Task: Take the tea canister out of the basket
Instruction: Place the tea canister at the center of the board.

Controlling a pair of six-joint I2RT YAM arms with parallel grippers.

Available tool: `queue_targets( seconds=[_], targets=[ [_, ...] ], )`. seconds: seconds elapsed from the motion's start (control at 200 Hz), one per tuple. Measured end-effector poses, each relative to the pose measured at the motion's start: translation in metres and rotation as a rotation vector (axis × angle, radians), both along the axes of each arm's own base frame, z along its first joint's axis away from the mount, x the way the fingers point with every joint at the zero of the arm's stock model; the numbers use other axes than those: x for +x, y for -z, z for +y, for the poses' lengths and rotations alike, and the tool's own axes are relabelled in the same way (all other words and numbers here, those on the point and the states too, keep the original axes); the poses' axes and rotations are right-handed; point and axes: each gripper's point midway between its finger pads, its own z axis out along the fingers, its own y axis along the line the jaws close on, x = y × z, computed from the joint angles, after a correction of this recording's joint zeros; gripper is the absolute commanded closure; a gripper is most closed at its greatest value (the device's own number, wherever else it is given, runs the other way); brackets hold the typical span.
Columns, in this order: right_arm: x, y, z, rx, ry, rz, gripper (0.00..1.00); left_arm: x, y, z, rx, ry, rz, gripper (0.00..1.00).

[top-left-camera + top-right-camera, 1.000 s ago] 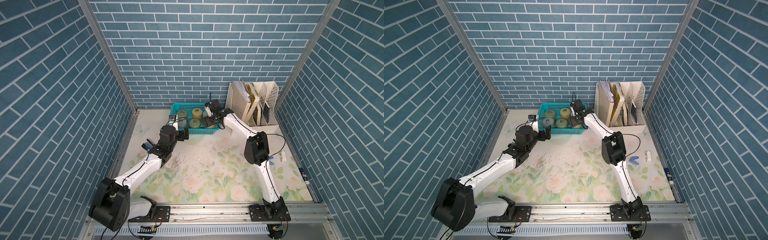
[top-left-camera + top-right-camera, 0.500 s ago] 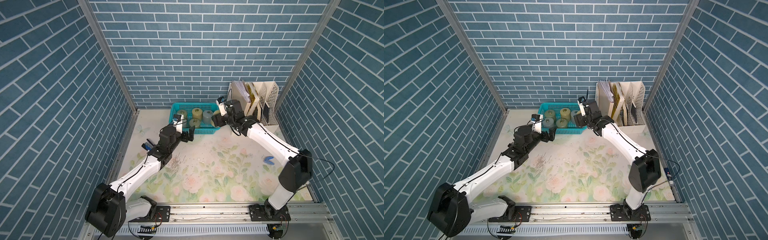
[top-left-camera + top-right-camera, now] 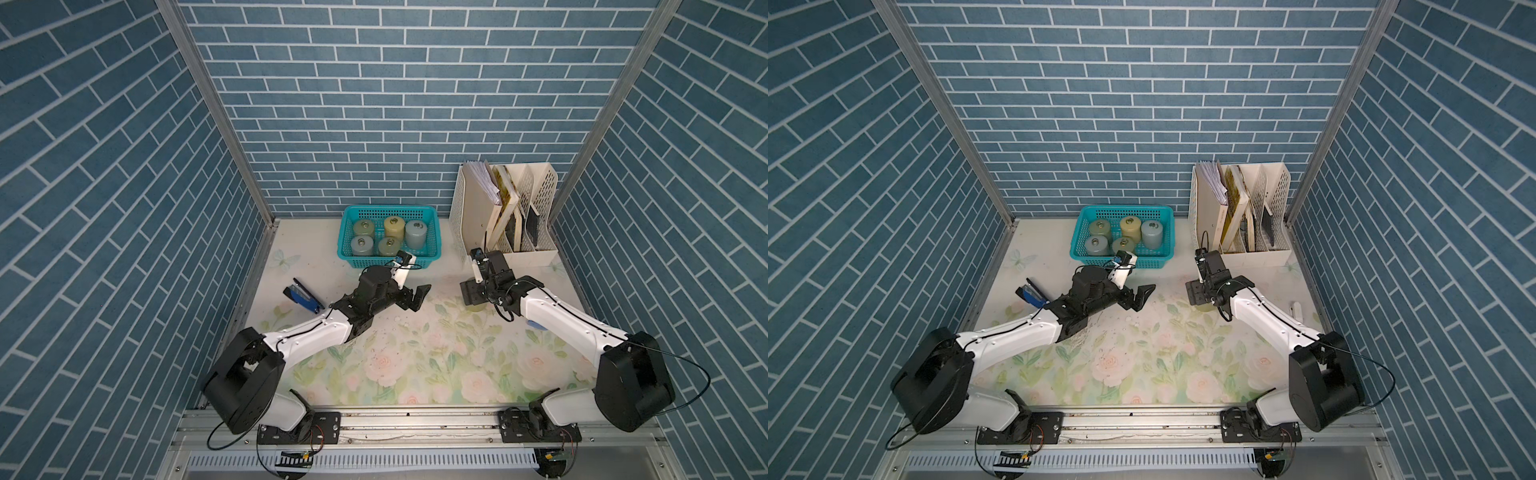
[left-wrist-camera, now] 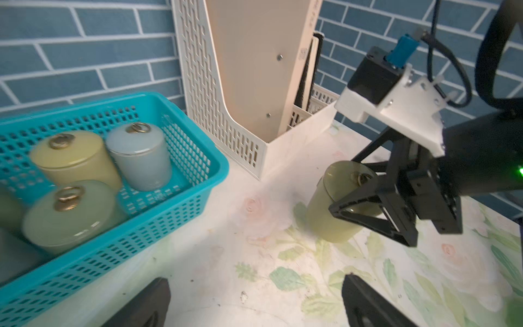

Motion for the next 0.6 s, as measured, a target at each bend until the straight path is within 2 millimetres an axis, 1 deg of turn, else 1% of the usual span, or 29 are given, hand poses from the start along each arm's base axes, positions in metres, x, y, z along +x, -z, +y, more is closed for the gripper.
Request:
queue_targets(
  seconds=[0.105, 0.21, 0.34, 0.6],
  targets=[
    [0.006, 0.003, -0.023, 0.013, 0.087, 0.009, 1.0, -0.004, 0.006, -0.02, -0.003, 0.043, 0.015, 0.0],
    [0.011, 0.004, -0.038, 0.019, 0.144, 0.007, 1.0, -0.009, 0.003, -0.038, -0.025, 0.082, 0.011, 0.0],
    [0.013, 0.006, -0.044, 0.031, 0.165, 0.008, 1.0, -0.012, 0.003, -0.052, -0.043, 0.114, 0.017, 0.0],
    [0.018, 0.016, -0.047, 0.044, 0.176, 0.015, 1.0, -0.013, 0.007, -0.062, -0.049, 0.137, 0.028, 0.0]
  ],
)
